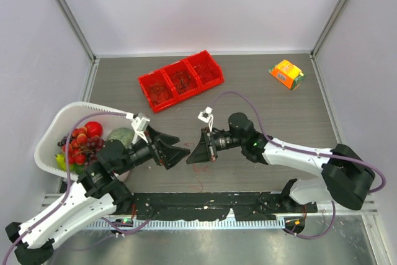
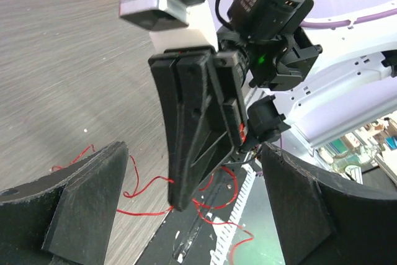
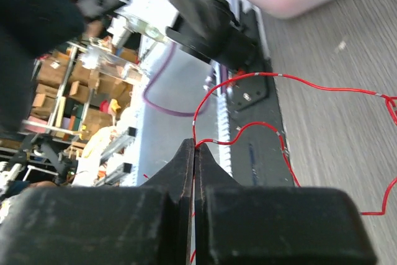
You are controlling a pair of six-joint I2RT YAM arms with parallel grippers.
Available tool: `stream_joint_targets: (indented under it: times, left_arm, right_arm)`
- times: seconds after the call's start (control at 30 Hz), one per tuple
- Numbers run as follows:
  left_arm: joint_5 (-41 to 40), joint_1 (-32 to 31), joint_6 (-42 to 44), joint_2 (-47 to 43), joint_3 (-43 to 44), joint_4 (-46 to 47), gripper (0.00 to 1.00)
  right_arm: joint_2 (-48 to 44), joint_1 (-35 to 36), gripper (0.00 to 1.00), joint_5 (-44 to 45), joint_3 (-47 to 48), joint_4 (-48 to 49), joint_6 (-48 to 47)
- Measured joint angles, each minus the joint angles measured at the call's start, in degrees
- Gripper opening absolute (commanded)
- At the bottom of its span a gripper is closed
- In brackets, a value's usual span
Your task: Untangle the cables
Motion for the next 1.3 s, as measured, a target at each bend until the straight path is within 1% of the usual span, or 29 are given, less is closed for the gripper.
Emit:
stream_joint_targets:
  times: [0.17,0.27,0.33,0.4,0.53,0.67,0.77,0.83,0.87,0.97,1.03,1.1,1.13,1.2,1.3]
  left_arm:
    - [2.23,0.0,0.61,3.74,-1.31,6.62,0.92]
    - [2.95,0.0,0.22,5.99,-2.19,10.1,0.91]
    - [3.89,0.02,-0.66,8.02,-2.71,12.87,0.89]
    - [4.94,0.02,-1.81,10.34,-3.15,15.65,0.84]
    - [6.84,0.24,-3.89,13.53,-3.69,21.77,0.75]
    - [7.17,0.42,-5.73,13.79,-5.22,25.4,0.72]
    - [8.17,0.35,-6.38,12.87,-6.54,25.29,0.76]
    - [8.63,0.33,-6.49,12.26,-7.13,24.48,0.73]
    - [8.72,0.33,-6.51,11.87,-7.32,24.0,0.69]
    - [8.76,0.33,-6.56,10.6,-7.52,22.93,0.67]
    - [8.74,0.31,-6.54,10.21,-7.52,22.93,0.61]
    - [8.63,0.33,-6.64,10.23,-7.52,22.93,0.51]
    - [8.59,0.31,-6.69,10.32,-7.52,22.97,0.43]
    - [8.59,0.31,-6.8,11.08,-7.5,23.06,0.3]
    - [8.57,0.28,-6.95,12.48,-7.37,23.21,0.07]
  right_arm:
    - [-4.87,-1.81,0.01,-1.36,-1.18,8.9,8.37]
    - [-5.51,-2.27,0.01,-1.01,-1.33,14.49,13.29]
    - [-5.49,-2.27,0.01,-0.33,-1.46,17.53,16.15]
    - [-5.49,-2.27,0.01,0.76,-1.49,19.15,17.53]
    - [-5.38,-2.27,0.01,4.17,-1.75,19.76,19.23]
    - [-5.4,-2.23,0.01,8.11,-1.79,18.67,19.15]
    - [-6.01,-2.16,0.01,11.56,-1.79,18.27,19.12]
    - [-6.71,-2.16,0.01,13.0,-1.79,18.08,19.12]
    - [-6.93,-2.21,0.01,13.42,-1.79,18.05,19.12]
    - [-7.15,-2.27,0.01,14.25,-1.79,18.01,19.28]
    - [-7.17,-2.27,0.01,14.36,-1.73,18.01,19.32]
    - [-7.17,-2.19,0.01,14.53,-1.55,17.99,19.34]
    - [-7.17,-2.03,0.01,14.64,-1.4,17.97,19.32]
    - [-7.17,-1.68,0.01,15.02,-0.92,17.57,19.28]
    - [-7.17,-1.07,0.01,15.52,-0.46,17.51,19.23]
